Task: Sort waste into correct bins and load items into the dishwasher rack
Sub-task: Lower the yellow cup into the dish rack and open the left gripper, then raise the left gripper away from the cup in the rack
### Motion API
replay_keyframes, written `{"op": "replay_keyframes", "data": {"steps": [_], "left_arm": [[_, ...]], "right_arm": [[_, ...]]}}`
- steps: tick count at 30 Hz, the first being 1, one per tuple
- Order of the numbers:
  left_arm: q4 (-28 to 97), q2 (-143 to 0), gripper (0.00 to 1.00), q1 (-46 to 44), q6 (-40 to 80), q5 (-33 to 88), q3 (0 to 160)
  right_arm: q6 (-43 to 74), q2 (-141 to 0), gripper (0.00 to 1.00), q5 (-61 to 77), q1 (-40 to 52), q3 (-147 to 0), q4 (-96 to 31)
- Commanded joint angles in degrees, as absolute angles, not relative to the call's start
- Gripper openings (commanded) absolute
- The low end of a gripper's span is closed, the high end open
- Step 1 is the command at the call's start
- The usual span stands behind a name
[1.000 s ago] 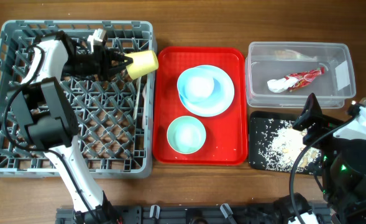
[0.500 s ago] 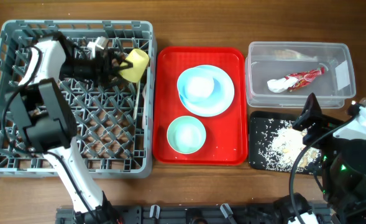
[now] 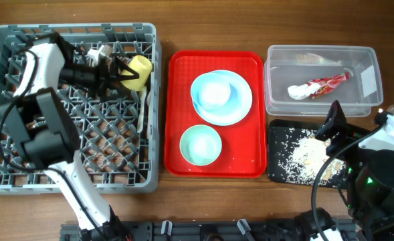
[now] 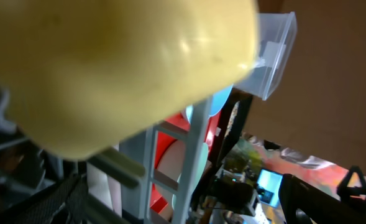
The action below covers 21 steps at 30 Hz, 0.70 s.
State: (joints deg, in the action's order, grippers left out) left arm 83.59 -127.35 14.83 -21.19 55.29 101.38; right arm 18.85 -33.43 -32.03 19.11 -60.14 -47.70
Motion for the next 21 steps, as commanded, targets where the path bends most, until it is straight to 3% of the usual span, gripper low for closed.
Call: {"op": "replay_keyframes", "data": {"steps": [1, 9, 12, 15, 16, 17, 18, 19, 21], "left_arm": [[84.47, -117.34, 1.0, 16.51, -16.78, 51.83, 101.23], [79.4, -103.07, 1.0, 13.78, -5.76, 48.58, 101.23], [73.8, -99.13, 1.0, 10.41, 2.13, 38.15, 101.23], [69.06, -97.76, 1.0, 5.96, 2.42, 39.46, 101.23], [67.26, -97.71, 0.96, 4.19, 2.37, 39.75, 101.23], [66.19, -97.71, 0.67, 3.22, 2.39, 39.51, 101.21], [63.92, -98.08, 0.3, 1.52, 2.42, 38.28, 101.21], [62.17, -98.37, 0.06, -0.01, 2.52, 36.18, 101.21], [59.53, -99.39, 0.04, -3.03, 6.57, 28.1, 101.21]], "right_arm": [[19.53, -33.26, 1.0, -32.95, 18.98, -60.64, -47.66], [19.55, -33.26, 1.0, -32.95, 18.98, -60.64, -47.68], [19.55, -33.26, 1.0, -32.97, 18.98, -60.64, -47.66], [19.55, -33.26, 1.0, -32.95, 18.98, -60.64, -47.68], [19.53, -33.26, 1.0, -32.97, 18.98, -60.64, -47.66], [19.53, -33.26, 1.0, -32.95, 18.98, -60.64, -47.66], [19.55, -33.26, 1.0, -32.95, 18.98, -60.64, -47.66], [19.55, -33.26, 1.0, -32.95, 18.98, -60.64, -47.66], [19.53, -33.26, 1.0, -32.97, 18.98, -60.64, -47.66]]}}
